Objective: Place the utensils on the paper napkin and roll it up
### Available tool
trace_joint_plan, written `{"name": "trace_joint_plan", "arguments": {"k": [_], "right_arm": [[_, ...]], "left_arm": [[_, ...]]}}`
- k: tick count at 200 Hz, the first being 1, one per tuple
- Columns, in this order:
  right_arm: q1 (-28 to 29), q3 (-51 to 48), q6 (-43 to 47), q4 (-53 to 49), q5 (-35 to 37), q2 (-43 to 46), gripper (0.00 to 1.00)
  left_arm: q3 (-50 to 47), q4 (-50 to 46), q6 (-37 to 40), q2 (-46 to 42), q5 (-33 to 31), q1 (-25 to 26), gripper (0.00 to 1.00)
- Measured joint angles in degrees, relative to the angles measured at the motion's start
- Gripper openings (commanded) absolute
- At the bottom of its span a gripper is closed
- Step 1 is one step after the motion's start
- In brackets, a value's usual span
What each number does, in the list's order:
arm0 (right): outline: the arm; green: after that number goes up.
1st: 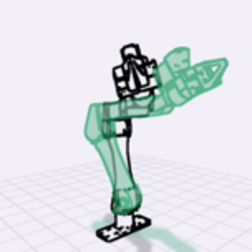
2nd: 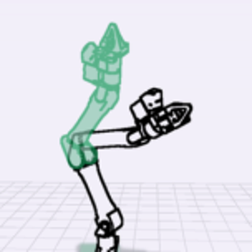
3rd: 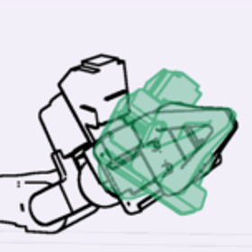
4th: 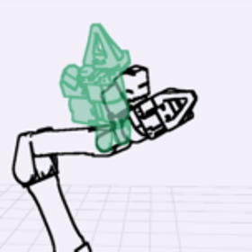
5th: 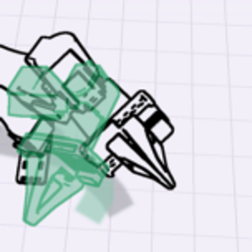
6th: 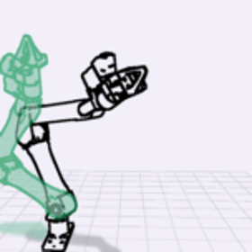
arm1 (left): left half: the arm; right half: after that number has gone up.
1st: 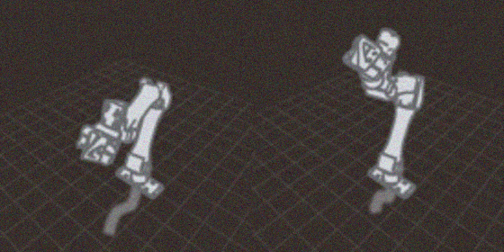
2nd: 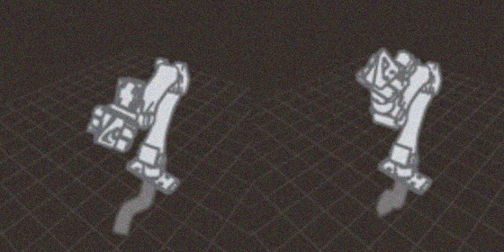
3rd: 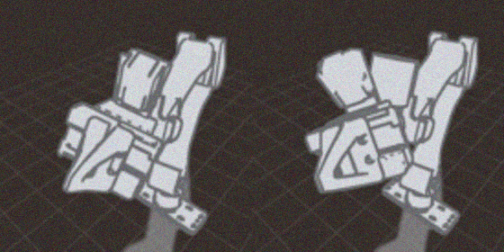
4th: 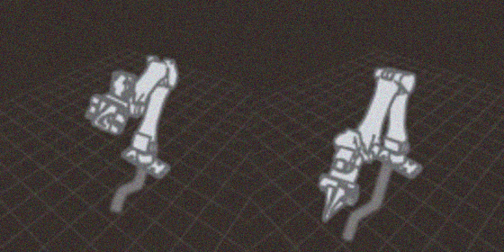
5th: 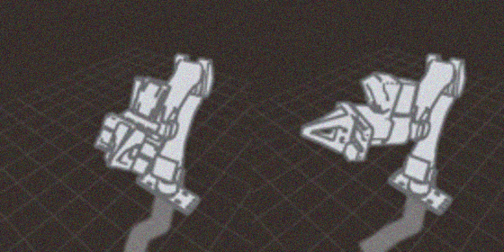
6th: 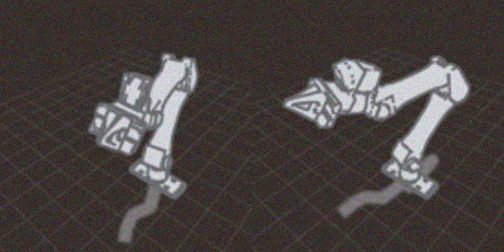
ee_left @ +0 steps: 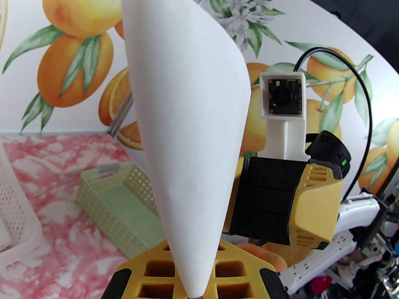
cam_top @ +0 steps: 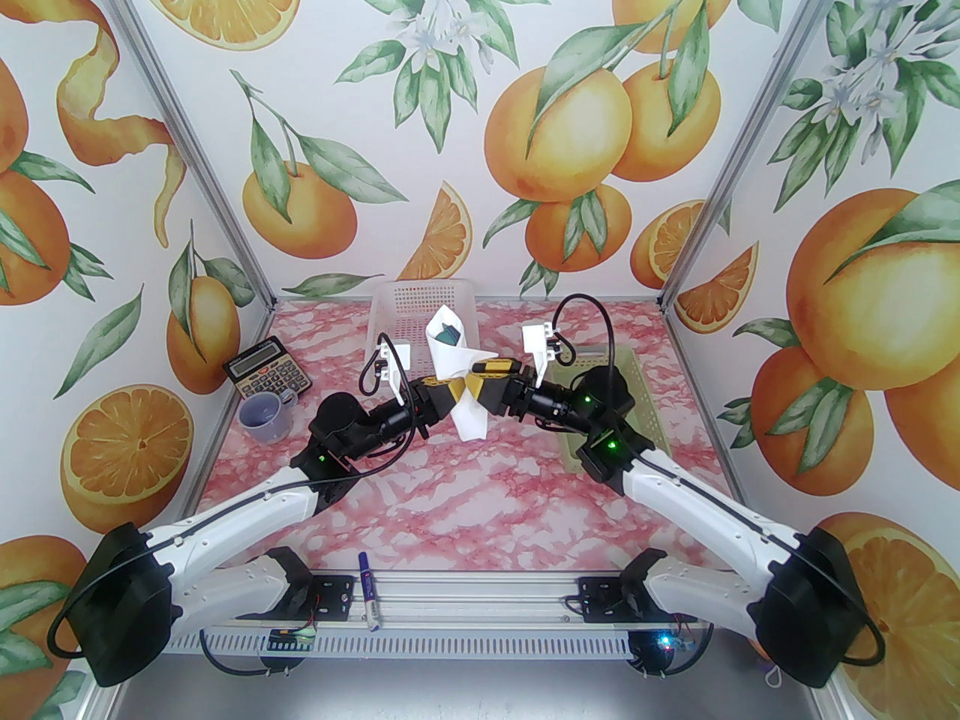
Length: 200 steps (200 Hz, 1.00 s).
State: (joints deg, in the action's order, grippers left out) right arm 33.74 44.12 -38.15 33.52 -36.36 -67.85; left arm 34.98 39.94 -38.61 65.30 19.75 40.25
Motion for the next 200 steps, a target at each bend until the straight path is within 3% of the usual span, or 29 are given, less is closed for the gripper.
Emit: {"name": "trace_joint_plan", "arguments": {"k": [200], "right_arm": [[-1.46, 5.05, -4.13, 9.18, -2.60, -7.91, 0.55]], "left_arm": [[0.24, 2.45, -0.07, 0.42, -0.74, -0.22, 0.00]]}}
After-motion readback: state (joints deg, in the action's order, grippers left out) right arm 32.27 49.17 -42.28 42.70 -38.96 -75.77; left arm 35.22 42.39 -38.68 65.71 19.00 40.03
